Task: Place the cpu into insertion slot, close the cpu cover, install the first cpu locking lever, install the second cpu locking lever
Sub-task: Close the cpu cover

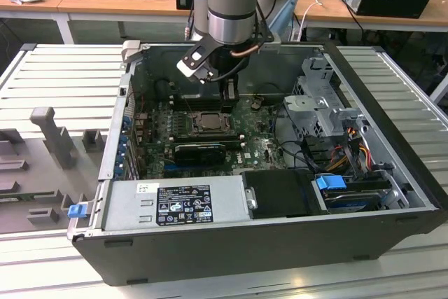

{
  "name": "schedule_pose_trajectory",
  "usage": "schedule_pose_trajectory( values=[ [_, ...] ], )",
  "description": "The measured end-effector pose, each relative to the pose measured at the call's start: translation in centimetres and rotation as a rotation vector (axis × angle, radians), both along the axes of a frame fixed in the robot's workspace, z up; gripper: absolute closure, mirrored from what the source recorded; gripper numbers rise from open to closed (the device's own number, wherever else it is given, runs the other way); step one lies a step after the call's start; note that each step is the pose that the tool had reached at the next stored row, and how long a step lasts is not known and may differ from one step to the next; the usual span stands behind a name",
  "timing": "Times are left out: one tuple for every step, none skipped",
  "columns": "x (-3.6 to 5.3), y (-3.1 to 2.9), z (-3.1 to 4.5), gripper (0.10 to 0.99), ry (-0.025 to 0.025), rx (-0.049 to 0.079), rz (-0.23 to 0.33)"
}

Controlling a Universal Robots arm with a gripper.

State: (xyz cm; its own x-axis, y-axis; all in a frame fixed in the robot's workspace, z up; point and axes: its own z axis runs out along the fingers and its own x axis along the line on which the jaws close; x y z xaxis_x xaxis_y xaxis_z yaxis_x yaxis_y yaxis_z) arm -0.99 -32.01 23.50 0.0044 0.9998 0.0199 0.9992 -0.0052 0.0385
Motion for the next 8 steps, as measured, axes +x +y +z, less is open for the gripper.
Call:
schedule_pose_trajectory(
  values=[
    [-0.2, -0.04, -0.24, 0.98, -0.0001, 0.0, 0.0],
    [-0.8, -0.12, -0.33, 0.98, -0.0001, 0.0, 0.0],
    [-1.14, -0.12, -0.37, 0.98, 0.0, 0.0, 0.0],
    [-1.35, -0.12, -0.4, 0.98, 0.0003, 0.0, 0.0],
    [-1.58, -0.12, -0.43, 0.98, 0.0004, 0.0, 0.001],
    [-2.17, -0.14, -0.53, 0.98, 0.0006, 0.0, 0.006],
    [-2.94, -0.15, -0.53, 0.98, 0.0007, 0.001, 0.006],
    [-3.19, -0.15, -0.54, 0.98, 0.0004, 0.001, 0.006]
  ],
)
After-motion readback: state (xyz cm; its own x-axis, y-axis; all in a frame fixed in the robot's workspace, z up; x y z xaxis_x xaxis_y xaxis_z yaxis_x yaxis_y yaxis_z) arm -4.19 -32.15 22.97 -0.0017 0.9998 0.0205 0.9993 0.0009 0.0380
